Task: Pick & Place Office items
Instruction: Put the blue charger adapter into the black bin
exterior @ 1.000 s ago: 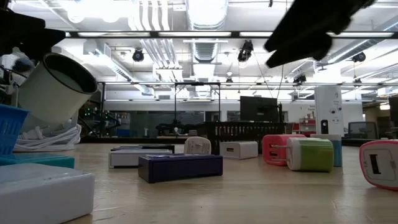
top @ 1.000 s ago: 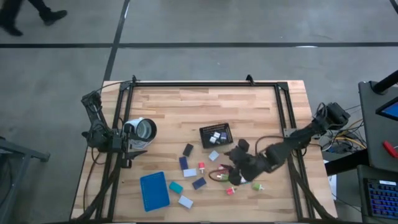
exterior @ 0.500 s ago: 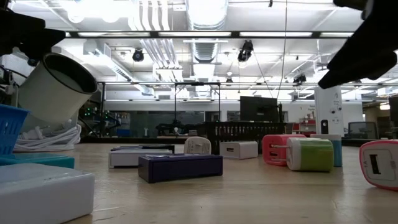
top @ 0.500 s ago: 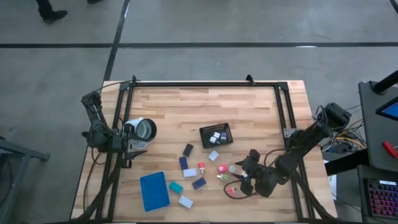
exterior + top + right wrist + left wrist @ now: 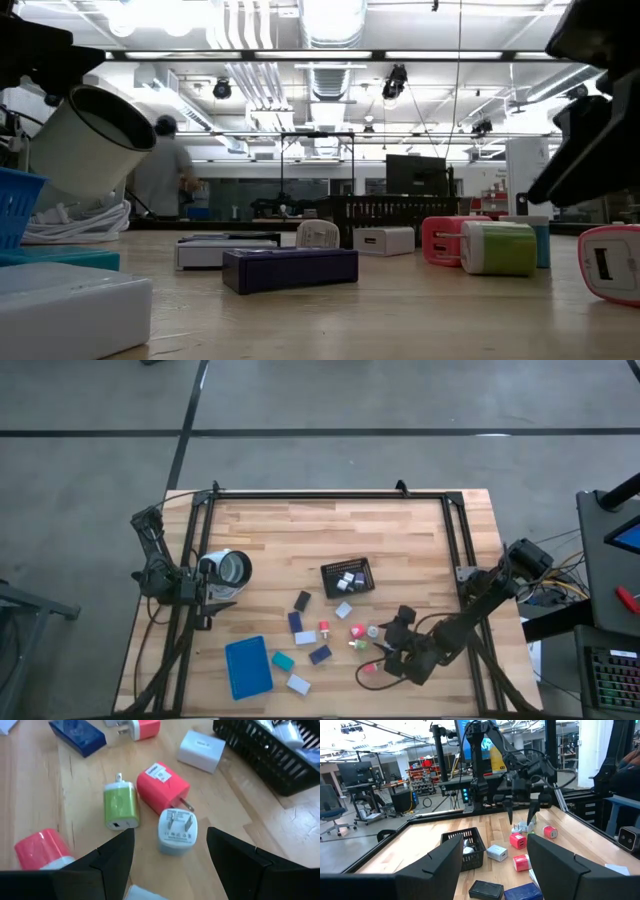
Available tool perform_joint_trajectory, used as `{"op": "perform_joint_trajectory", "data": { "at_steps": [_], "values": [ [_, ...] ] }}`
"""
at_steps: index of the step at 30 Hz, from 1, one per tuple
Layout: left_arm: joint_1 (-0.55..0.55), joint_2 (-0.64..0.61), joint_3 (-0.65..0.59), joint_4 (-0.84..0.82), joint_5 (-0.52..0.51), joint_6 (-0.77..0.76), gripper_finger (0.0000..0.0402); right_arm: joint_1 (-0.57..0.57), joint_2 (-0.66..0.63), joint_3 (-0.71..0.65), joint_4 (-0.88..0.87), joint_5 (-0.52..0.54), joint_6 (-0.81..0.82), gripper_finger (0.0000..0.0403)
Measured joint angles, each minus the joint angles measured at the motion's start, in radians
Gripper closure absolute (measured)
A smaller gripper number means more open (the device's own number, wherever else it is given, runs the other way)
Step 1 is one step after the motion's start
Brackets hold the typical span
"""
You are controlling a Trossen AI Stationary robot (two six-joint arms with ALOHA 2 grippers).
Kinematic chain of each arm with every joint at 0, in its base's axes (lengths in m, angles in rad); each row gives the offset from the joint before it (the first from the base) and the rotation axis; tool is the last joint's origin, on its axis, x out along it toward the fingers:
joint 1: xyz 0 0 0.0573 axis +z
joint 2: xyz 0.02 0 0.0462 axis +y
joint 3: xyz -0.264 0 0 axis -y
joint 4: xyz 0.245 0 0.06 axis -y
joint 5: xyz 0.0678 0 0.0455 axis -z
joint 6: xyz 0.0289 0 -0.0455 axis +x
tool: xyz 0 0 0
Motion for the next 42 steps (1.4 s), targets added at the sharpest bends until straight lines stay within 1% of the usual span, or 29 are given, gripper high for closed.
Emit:
{"op": "perform_joint_trajectory", "data": {
  "at_steps": [5, 11, 21, 27, 34, 42],
  "values": [
    [0.0, 0.0, 0.0, 0.0, 0.0, 0.0, 0.0177, 0.0, 0.018, 0.001, 0.004, 0.008, 0.01, 0.0158],
    [0.0, 0.0, 0.0, 0.0, 0.0, 0.0, 0.0177, -0.006, 0.039, 0.001, 0.005, 0.073, 0.013, 0.0158],
    [0.0, 0.0, 0.0, 0.0, 0.0, 0.0, 0.0177, -0.032, 0.084, 0.001, 0.04, 0.07, 0.027, 0.0158],
    [0.0, 0.0, 0.0, 0.0, 0.0, 0.0, 0.0177, -0.045, 0.107, 0.001, 0.048, 0.044, 0.024, 0.0161],
    [0.0, 0.0, 0.0, 0.0, 0.0, 0.0, 0.0177, -0.055, 0.1, 0.001, 0.052, 0.037, 0.024, 0.0189],
    [0.0, 0.0, 0.0, 0.0, 0.0, 0.0, 0.0177, -0.058, 0.101, 0.001, 0.047, 0.037, 0.019, 0.0243]
  ]
}}
